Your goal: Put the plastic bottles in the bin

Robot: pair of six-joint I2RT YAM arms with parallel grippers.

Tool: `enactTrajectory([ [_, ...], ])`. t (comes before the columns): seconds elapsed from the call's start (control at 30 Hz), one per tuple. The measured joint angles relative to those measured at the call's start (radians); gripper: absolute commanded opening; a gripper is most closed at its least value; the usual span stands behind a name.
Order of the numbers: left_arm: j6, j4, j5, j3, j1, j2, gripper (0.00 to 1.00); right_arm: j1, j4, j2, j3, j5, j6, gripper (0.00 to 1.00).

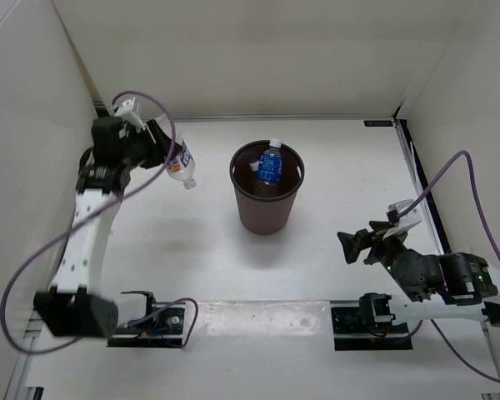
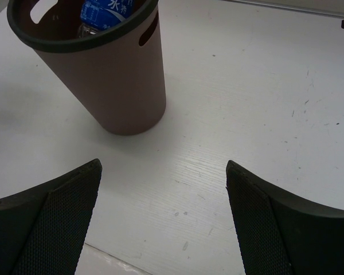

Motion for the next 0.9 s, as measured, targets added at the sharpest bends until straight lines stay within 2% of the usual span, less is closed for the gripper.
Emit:
enactTrajectory([
  [0.1, -0.032, 0.150, 0.089, -0.129, -0.014, -0.185, 0.17, 0.000, 0.003, 0.000, 0.000, -0.004, -0.005, 0.90],
  [0.13, -0.037, 0.196, 0.117, -0.129, -0.023, -0.211, 0.13, -0.001, 0.003, 0.000, 0.000, -0.004, -0.008, 0.90],
  [0.2, -0.037, 0.283, 0.142, -0.111, -0.057, -0.227, 0.11, -0.004, 0.010, 0.000, -0.004, -0.005, -0.015, 0.90],
  [0.3, 0.011, 0.344, 0.102, -0.036, -0.222, -0.192, 0.11, -0.014, 0.021, 0.000, -0.015, -0.010, -0.027, 0.90],
  [0.4, 0.081, 0.328, 0.055, 0.082, -0.387, -0.107, 0.11, -0.028, 0.024, 0.000, -0.018, -0.016, -0.032, 0.90],
  [0.5, 0.145, 0.326, 0.009, 0.196, -0.481, 0.005, 0.11, -0.038, 0.026, 0.000, -0.018, -0.022, -0.035, 0.90],
  [0.63, 0.221, 0.282, -0.097, 0.224, -0.571, 0.117, 0.19, -0.040, 0.027, 0.000, -0.018, -0.026, -0.039, 0.90],
  [0.67, 0.233, 0.266, -0.114, 0.224, -0.585, 0.137, 0.22, -0.040, 0.027, 0.000, -0.018, -0.027, -0.040, 0.90],
  [0.73, 0.256, 0.229, -0.143, 0.224, -0.611, 0.174, 0.39, -0.040, 0.027, 0.000, -0.018, -0.027, -0.042, 0.90],
  [0.77, 0.264, 0.214, -0.152, 0.224, -0.617, 0.185, 0.64, -0.040, 0.027, 0.000, -0.018, -0.028, -0.043, 0.90],
  [0.8, 0.275, 0.200, -0.163, 0.224, -0.620, 0.192, 0.76, -0.040, 0.027, 0.000, -0.018, -0.028, -0.044, 0.90],
  [0.83, 0.283, 0.188, -0.177, 0.224, -0.621, 0.195, 1.00, -0.040, 0.027, 0.000, -0.018, -0.029, -0.045, 0.90],
  [0.9, 0.294, 0.174, -0.205, 0.224, -0.623, 0.194, 1.00, -0.039, 0.028, 0.000, -0.018, -0.029, -0.046, 0.90],
])
